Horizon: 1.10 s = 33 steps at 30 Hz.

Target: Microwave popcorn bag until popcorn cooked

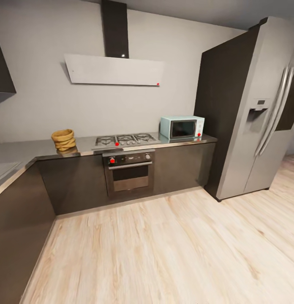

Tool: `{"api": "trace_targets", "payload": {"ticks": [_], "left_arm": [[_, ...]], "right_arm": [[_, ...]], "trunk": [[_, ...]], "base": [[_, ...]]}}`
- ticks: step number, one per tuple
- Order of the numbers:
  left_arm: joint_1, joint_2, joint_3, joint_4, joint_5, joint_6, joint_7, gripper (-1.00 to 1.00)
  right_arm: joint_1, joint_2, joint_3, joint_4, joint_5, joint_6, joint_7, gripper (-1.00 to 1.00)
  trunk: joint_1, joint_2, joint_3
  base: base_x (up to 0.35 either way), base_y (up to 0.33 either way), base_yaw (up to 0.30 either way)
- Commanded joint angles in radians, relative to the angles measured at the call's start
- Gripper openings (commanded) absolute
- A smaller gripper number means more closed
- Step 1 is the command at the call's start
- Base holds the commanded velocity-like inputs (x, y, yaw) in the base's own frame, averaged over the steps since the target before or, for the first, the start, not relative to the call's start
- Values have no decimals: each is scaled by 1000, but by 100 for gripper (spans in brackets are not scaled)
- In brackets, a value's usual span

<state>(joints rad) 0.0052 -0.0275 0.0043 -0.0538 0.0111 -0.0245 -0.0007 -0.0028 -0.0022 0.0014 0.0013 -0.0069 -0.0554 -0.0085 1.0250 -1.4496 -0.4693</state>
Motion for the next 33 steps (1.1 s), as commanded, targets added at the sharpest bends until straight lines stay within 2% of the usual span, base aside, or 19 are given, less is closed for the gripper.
{"api": "trace_targets", "payload": {"ticks": [1,27,33], "left_arm": [[1,0,0,-1,1,-2,0,100],[1,0,1,-2,1,-2,1,100],[1,-1,1,-2,1,-2,1,100]], "right_arm": [[0,0,0,0,-1,-3,-1,100],[0,-4,-3,0,0,-4,-1,100],[0,-5,1,0,6,-3,-1,100]], "trunk": [[0,0,-1],[0,0,-1],[0,0,-1]], "base": [[0,0,-220],[0,0,-220],[0,0,-63]]}}
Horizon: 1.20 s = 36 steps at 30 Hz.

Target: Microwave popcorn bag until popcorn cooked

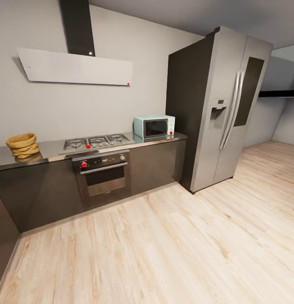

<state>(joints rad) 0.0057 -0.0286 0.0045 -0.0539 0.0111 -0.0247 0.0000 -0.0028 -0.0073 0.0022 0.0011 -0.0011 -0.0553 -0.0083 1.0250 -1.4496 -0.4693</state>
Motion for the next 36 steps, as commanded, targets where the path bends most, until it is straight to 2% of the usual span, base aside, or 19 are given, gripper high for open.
{"api": "trace_targets", "payload": {"ticks": [1,11,20,36], "left_arm": [[0,0,0,-1,1,-1,0,100],[0,-1,-1,-2,-1,-1,-2,100],[0,0,-1,-1,-2,-1,-2,100],[0,1,-1,-1,0,-1,-2,100]], "right_arm": [[0,1,1,0,3,-3,-1,100],[0,1,4,0,5,-3,-2,100],[0,1,4,0,6,-3,-2,100],[0,3,3,0,-1,-3,-2,100]], "trunk": [[0,0,-1],[0,0,-1],[0,0,-1],[0,0,-1]], "base": [[0,0,-6],[29,0,0],[271,-7,0],[279,-102,0]]}}
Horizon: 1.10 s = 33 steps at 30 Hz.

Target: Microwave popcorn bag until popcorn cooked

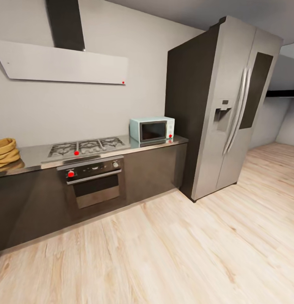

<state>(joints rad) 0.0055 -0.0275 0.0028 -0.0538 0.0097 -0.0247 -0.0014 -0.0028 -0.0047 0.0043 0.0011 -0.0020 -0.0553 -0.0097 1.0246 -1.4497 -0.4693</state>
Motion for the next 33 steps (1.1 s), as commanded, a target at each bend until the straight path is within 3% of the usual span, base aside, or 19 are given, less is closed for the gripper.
{"api": "trace_targets", "payload": {"ticks": [1,14,33], "left_arm": [[0,0,0,-1,1,-1,0,100],[1,0,2,-2,1,-1,0,100],[1,0,2,-2,1,-1,0,100]], "right_arm": [[0,0,0,0,-1,-3,-1,100],[0,2,-1,0,-3,-3,-1,100],[0,3,-3,0,-3,-3,-1,100]], "trunk": [[0,0,-1],[0,0,-1],[0,0,-1]], "base": [[107,-53,0],[11,-6,-74],[0,0,-152]]}}
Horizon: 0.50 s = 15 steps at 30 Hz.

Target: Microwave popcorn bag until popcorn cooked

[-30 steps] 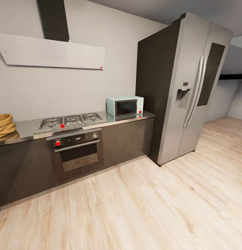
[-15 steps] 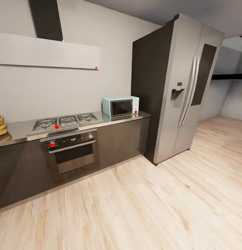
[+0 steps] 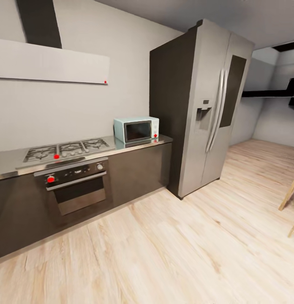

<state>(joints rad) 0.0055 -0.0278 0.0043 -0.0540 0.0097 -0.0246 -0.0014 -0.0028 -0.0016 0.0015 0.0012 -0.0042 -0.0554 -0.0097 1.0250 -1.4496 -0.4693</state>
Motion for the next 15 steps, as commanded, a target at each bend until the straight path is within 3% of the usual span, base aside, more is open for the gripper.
{"api": "trace_targets", "payload": {"ticks": [1,15], "left_arm": [[1,0,0,-1,1,-1,0,100],[0,-1,-1,-1,0,-1,0,100]], "right_arm": [[0,0,0,0,0,-3,-1,100],[0,1,1,0,0,-3,-1,100]], "trunk": [[0,0,-1],[0,0,-1]], "base": [[0,0,-191],[0,0,-193]]}}
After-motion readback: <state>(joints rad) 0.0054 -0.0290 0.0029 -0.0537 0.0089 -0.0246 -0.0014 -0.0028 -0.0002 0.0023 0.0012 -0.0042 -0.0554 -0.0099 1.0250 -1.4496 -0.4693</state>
